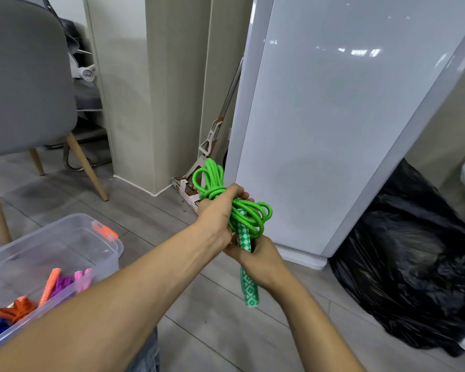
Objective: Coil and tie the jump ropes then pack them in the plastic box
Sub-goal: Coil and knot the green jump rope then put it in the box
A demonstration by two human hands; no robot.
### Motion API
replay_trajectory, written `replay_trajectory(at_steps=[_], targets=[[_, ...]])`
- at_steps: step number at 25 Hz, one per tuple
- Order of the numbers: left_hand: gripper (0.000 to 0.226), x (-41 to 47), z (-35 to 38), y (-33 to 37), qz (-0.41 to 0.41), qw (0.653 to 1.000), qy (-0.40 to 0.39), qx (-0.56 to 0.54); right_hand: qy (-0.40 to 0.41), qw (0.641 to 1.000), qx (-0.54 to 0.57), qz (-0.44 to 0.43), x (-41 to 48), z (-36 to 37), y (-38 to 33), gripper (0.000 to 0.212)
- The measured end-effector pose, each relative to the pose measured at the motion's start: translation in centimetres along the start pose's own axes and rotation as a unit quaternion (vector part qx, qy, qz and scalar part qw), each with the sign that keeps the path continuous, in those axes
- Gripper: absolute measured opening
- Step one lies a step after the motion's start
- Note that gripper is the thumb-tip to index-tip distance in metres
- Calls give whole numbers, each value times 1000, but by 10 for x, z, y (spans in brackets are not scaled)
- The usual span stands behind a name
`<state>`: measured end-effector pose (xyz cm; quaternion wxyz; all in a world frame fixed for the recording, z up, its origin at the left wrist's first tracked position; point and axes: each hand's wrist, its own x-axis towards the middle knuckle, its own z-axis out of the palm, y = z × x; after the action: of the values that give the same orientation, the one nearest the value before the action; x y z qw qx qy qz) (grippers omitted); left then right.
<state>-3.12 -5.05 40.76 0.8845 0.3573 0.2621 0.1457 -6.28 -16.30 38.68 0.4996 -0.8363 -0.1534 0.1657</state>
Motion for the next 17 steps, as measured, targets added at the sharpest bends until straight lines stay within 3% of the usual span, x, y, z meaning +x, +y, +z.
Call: replay_trajectory(at_steps=[1,6,8,12,15,17], targets=[[9,2,-1,1,13,999,35,-13,-1,1000,-11,12,0,5,0,14],[19,34,-19,19,53,981,185,-34,-45,987,-152,31,1,19,4,27],[27,52,-30,29,48,978,196,-62,-40,972,-229,20,-1,19,3,25],[70,104,-61,21,20,984,175,-39,-66,955,-289,25,-8,25,4,17],[30,75,-57,33,55,977,204,22,-63,945,-319,20,-7,21,12,14],[23,81,-63,39,120,966,186,135,-69,932,-355,37,-2,9,17,15]])
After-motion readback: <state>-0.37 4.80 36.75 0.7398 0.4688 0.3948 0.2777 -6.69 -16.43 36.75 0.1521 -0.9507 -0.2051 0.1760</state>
